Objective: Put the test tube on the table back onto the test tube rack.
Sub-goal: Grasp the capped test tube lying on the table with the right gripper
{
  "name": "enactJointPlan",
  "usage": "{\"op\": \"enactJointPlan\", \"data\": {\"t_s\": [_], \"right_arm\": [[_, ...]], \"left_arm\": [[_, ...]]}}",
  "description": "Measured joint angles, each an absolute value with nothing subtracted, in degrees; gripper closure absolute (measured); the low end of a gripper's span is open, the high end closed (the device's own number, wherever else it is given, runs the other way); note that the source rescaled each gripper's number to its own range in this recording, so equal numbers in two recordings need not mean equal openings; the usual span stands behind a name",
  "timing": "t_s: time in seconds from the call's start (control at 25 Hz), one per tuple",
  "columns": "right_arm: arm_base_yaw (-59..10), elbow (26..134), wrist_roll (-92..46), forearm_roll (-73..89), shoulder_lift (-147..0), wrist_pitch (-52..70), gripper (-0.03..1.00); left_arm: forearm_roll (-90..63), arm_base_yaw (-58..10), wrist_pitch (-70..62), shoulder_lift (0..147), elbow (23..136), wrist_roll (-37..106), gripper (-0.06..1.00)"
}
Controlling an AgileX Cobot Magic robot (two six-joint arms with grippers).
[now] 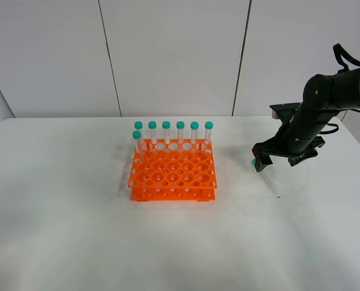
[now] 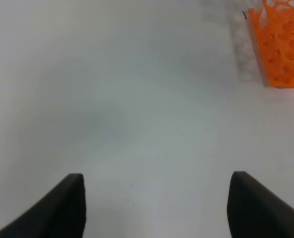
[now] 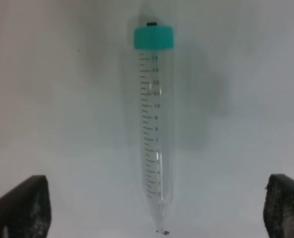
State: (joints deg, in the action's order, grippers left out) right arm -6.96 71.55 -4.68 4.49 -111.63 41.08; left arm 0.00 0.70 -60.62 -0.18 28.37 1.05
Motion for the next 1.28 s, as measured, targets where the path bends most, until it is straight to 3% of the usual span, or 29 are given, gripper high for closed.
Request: {"op": "enactJointPlan", "data": {"t_s": [0.56, 1.28], "right_arm": [[-6.96, 79.80, -0.85, 4.80, -117.84, 45.52, 0.03], [-6.96, 80.01, 0.00, 4.36, -122.48, 45.86, 0.03]], "left_arm": [[0.00, 0.70, -60.62, -0.18, 28.37, 1.05, -0.02], [0.00, 0.70, -60.62, -0.18, 28.37, 1.05, -0.02]]}}
